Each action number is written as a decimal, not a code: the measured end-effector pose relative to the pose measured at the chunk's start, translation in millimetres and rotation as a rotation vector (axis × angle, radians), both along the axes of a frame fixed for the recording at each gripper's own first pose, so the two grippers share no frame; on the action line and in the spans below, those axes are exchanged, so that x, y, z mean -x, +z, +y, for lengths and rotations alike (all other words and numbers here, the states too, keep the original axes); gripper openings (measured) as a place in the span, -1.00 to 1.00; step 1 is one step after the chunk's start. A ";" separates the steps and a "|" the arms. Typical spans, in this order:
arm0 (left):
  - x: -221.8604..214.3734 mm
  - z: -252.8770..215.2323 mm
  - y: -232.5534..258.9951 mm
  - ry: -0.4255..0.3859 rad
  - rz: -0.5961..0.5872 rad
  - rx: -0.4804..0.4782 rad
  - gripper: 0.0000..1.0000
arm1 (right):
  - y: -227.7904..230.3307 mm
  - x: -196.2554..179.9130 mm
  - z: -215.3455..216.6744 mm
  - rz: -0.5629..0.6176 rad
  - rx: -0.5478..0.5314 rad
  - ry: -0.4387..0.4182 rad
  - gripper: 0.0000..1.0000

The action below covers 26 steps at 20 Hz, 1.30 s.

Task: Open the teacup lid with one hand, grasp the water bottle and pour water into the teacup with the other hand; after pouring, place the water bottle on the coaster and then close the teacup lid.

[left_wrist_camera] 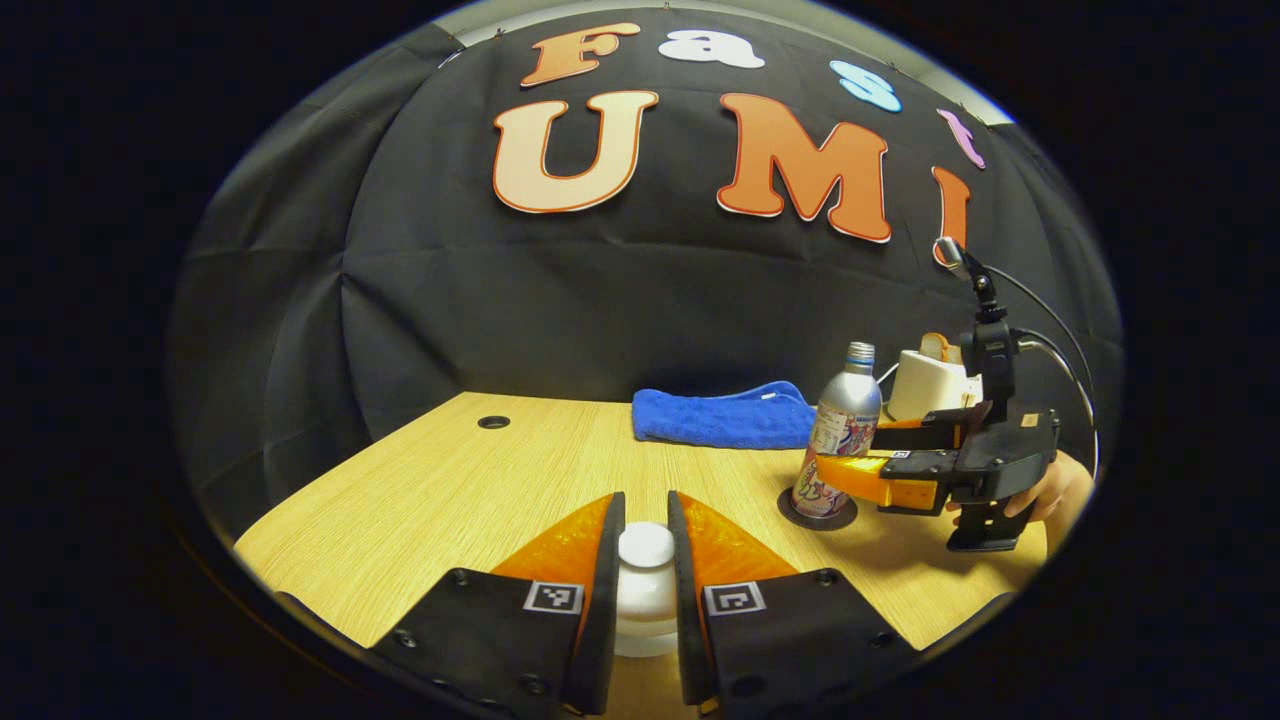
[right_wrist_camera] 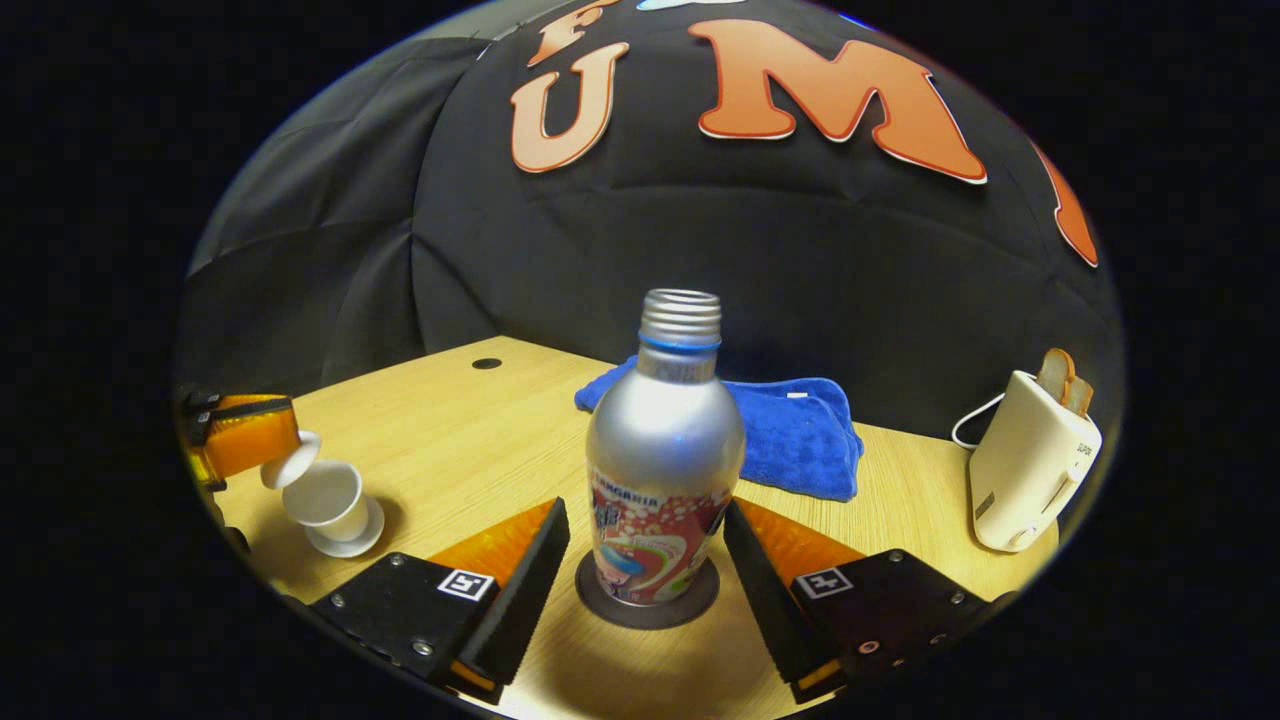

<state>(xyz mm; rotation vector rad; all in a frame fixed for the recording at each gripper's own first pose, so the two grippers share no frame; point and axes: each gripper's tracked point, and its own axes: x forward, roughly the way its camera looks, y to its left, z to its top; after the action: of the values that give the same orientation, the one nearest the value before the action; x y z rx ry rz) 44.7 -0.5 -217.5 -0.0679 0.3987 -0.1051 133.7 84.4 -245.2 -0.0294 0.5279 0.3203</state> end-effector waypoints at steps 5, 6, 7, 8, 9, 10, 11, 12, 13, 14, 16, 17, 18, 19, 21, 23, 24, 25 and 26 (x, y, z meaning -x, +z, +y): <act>-4.0 -2.2 -19.7 0.001 0.035 -0.005 -0.40 | 9.1 17.8 -8.4 -0.012 0.036 0.009 0.97; -4.3 -2.4 -24.0 0.003 0.040 -0.012 -0.40 | 13.1 20.7 -10.9 -0.027 0.040 0.008 0.98; -5.2 -2.4 -28.0 0.004 0.049 -0.024 -0.39 | 16.5 24.1 -12.9 -0.036 0.044 0.008 0.98; -4.8 -3.6 -30.8 0.005 0.056 -0.031 -0.36 | 20.4 27.5 -14.8 -0.045 0.045 0.006 0.98; -5.1 -4.8 -32.7 0.002 0.062 -0.029 -0.40 | 24.0 32.1 -15.7 -0.049 0.042 0.009 0.98; -5.2 -5.0 -33.8 0.005 0.062 -0.028 -0.40 | 28.1 36.0 -16.1 -0.057 0.035 0.012 0.98; -5.5 -3.7 -36.6 0.009 0.069 -0.032 -0.41 | 32.6 40.4 -16.4 -0.064 0.028 0.013 0.99; -4.1 -3.0 -38.1 0.011 0.073 -0.034 -0.44 | 36.0 44.8 -17.6 -0.070 0.018 0.014 0.98; -6.2 -3.8 -35.1 0.013 0.060 -0.025 -0.40 | 37.6 48.5 -18.8 -0.070 0.005 0.012 0.98; -5.3 -4.6 -35.1 0.016 0.060 -0.021 -0.40 | 37.1 54.4 -19.7 -0.061 -0.006 0.008 0.98; -3.4 -3.5 -36.3 0.021 0.067 -0.035 -0.37 | 39.3 62.9 -21.4 -0.057 -0.029 -0.001 0.99; -3.7 -3.5 -35.9 0.025 0.066 -0.038 -0.37 | 41.0 66.2 -23.7 -0.059 -0.035 -0.009 0.99; -2.5 -4.0 -37.1 0.027 0.071 -0.039 -0.33 | 42.7 68.7 -26.9 -0.063 -0.036 -0.018 0.98; -3.2 -4.3 -35.8 0.027 0.065 -0.040 -0.36 | 45.1 70.6 -30.3 -0.069 -0.033 -0.028 0.98; -1.4 -3.3 -33.6 0.033 0.062 -0.039 -0.29 | 53.9 73.8 -36.2 -0.090 -0.031 -0.045 0.99; -3.7 -2.5 -26.3 0.050 0.035 -0.028 -0.01 | 64.7 77.1 -38.9 -0.121 -0.038 -0.051 0.99; -4.6 -1.9 -21.3 0.057 0.016 -0.022 0.16 | 69.5 79.3 -40.2 -0.136 -0.039 -0.054 0.98; -5.1 -1.9 -15.2 0.061 -0.001 -0.017 0.32 | 74.1 82.2 -42.1 -0.150 -0.036 -0.057 0.98; -5.0 -1.8 -9.9 0.067 -0.019 -0.016 0.28 | 79.6 83.5 -44.0 -0.165 -0.032 -0.061 0.98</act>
<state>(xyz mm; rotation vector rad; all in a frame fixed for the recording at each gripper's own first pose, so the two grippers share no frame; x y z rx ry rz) 49.8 -2.3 -227.5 -0.0645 0.3778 -0.0367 50.2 40.4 -165.6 -0.0086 0.3593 0.2644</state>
